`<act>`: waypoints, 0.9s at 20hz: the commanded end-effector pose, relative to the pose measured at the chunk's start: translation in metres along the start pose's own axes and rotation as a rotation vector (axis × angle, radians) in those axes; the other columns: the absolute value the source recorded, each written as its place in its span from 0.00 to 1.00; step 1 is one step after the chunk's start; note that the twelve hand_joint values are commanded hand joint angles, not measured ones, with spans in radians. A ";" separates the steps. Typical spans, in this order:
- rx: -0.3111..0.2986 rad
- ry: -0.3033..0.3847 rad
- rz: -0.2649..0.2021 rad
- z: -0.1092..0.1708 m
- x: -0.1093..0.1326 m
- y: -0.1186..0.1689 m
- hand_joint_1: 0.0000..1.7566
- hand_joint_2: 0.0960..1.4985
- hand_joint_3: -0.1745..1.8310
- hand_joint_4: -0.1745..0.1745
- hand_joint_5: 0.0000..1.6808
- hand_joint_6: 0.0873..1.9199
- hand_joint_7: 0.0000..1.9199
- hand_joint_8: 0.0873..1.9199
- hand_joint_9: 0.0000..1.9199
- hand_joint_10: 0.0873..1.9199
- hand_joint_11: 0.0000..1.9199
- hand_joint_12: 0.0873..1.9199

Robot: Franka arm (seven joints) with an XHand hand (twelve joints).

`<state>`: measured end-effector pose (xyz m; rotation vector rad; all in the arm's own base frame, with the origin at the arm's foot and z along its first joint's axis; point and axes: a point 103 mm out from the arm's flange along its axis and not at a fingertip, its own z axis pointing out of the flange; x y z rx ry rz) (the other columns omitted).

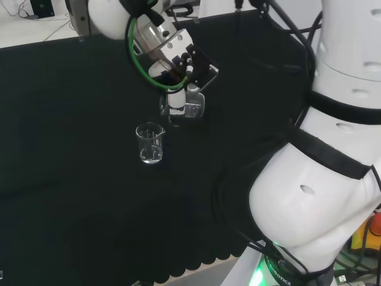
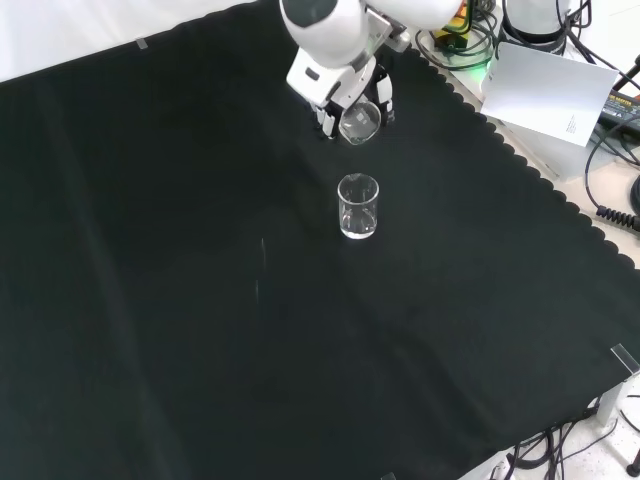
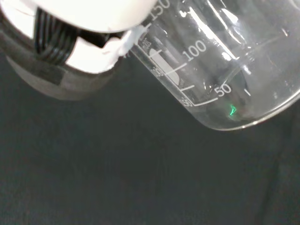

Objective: Pour the water from the handheld beaker into the one on the table.

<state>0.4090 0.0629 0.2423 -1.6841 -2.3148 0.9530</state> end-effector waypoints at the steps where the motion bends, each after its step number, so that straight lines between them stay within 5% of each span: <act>1: -0.367 0.192 -0.001 0.015 -0.036 -0.018 0.69 0.68 0.00 0.22 0.83 0.12 0.90 0.12 0.98 0.00 0.81 0.21; 6: -0.454 0.307 -0.023 0.023 -0.054 -0.017 0.68 0.68 0.00 0.27 0.83 0.13 0.90 0.12 0.98 0.00 0.81 0.21; 18: -0.612 0.463 -0.100 0.043 -0.089 -0.002 0.68 0.68 0.00 0.30 0.82 0.13 0.89 0.12 0.98 0.00 0.81 0.21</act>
